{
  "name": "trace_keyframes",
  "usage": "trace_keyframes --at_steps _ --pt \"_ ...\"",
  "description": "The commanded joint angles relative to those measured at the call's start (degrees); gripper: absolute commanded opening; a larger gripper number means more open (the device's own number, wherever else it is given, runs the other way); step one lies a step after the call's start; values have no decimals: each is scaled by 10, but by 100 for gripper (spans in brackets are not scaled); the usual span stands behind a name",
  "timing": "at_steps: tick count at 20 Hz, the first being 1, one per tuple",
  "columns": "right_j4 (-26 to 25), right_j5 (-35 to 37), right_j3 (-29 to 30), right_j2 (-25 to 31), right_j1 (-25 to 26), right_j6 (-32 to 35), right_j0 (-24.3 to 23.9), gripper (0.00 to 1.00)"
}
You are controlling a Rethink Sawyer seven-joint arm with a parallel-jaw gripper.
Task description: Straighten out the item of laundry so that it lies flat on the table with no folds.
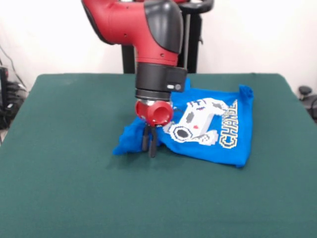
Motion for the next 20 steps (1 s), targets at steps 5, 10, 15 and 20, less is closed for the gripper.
trace_keyframes --at_steps 5,10,15,20 --pt "-36 100 -19 -10 16 10 -27 100" --pt "-59 111 -5 2 6 14 -43 100" --pt "-75 113 2 5 -8 22 -50 100" --pt "-108 131 8 24 -25 16 -79 100"
